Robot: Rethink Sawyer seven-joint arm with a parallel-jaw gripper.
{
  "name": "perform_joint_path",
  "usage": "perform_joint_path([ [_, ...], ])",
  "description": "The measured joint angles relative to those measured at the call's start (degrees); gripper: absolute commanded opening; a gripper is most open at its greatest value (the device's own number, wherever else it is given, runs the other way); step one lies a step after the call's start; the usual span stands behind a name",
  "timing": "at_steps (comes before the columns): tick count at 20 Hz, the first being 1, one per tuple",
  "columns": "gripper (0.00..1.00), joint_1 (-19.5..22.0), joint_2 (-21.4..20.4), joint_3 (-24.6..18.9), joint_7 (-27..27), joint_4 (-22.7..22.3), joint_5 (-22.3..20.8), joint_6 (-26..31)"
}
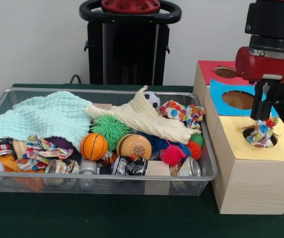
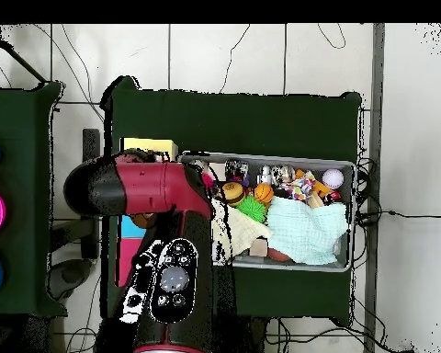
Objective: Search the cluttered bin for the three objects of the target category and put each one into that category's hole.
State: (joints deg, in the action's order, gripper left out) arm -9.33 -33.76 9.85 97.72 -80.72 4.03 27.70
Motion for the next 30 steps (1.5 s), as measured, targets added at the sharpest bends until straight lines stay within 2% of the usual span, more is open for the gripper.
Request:
perform_joint_path([
  [2, 0.0, 0.0, 0.0, 0.0, 0.0, 0.3, 0.2, 1.4],
  [9, 0.0, 0.5, 0.0, 0.0, 0.0, 2.6, 1.1, 16.9],
  [12, 0.0, 0.8, 0.1, 0.0, 0.0, 3.4, 1.1, 21.2],
  [22, 0.0, 1.0, 1.6, 0.0, 0.0, 4.7, 1.2, 21.7],
  [30, 0.0, 0.9, 4.4, 0.0, 0.0, 5.0, 1.2, 21.7],
])
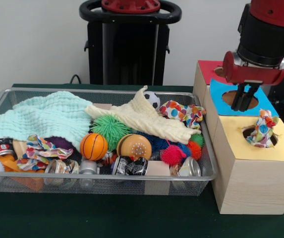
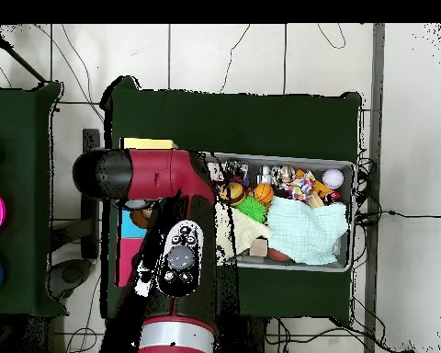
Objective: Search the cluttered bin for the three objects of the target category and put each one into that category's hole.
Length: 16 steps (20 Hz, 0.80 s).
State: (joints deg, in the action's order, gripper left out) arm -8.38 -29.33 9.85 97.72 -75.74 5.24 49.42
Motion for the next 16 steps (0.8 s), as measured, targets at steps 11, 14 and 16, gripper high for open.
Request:
perform_joint_path([
  [11, 0.0, -1.1, 3.0, 0.1, 0.0, 2.5, 0.8, 0.0],
  [14, 0.0, -1.4, 3.1, 0.1, 0.0, 3.5, 1.4, 0.0],
  [16, 0.0, -1.4, 3.1, 0.1, 0.0, 3.7, 1.7, 0.0],
])
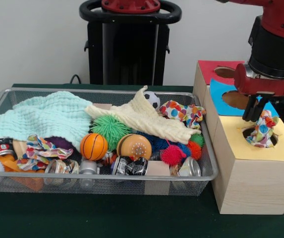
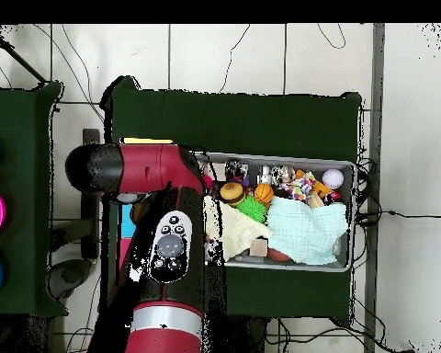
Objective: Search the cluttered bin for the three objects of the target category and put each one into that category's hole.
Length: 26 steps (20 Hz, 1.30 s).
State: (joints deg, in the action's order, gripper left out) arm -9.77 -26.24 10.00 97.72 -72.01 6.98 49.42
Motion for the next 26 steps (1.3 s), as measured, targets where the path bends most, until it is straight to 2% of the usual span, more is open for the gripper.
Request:
perform_joint_path([
  [14, 0.0, 0.0, -1.0, 0.2, 0.0, 0.2, 2.2, 0.0],
  [26, 0.0, -0.2, -3.7, 0.3, 0.0, 0.2, 3.0, 0.0],
])
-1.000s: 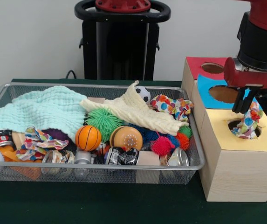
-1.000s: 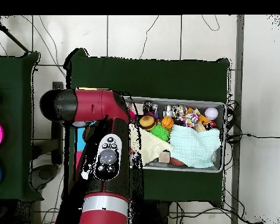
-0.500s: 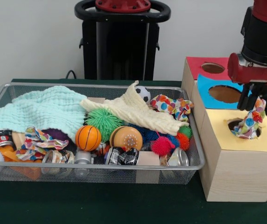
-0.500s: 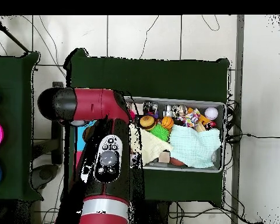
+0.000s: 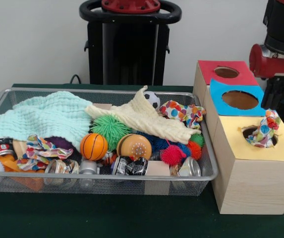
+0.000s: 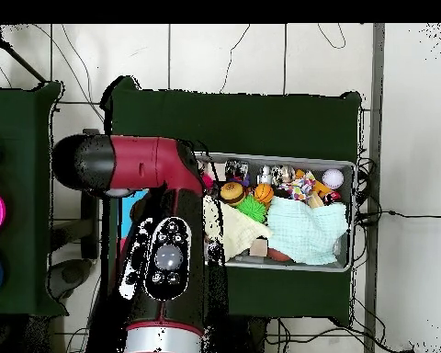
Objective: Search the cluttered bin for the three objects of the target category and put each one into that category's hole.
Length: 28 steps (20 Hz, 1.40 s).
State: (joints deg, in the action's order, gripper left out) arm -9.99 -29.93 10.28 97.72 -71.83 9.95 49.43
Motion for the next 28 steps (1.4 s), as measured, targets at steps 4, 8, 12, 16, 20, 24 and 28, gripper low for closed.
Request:
perform_joint_path([
  [4, 0.0, -0.3, -1.3, 0.0, 0.0, -0.2, 0.1, 0.0],
  [8, 0.0, -0.4, -2.4, 0.1, 0.0, -0.5, 0.3, 0.0],
  [12, 0.0, -0.4, -2.8, 0.1, 0.0, -1.0, 0.3, 0.0],
  [16, 0.0, -0.4, -2.8, 0.1, 0.0, -1.2, 0.3, 0.0],
  [20, 0.0, -0.4, -2.8, 0.1, 0.0, -1.3, 0.3, 0.0],
  [24, 0.0, -0.4, -2.8, 0.1, 0.0, -1.3, 0.3, 0.0],
  [28, 0.0, -0.4, -2.7, 0.1, 0.0, -1.3, 0.3, 0.0],
])
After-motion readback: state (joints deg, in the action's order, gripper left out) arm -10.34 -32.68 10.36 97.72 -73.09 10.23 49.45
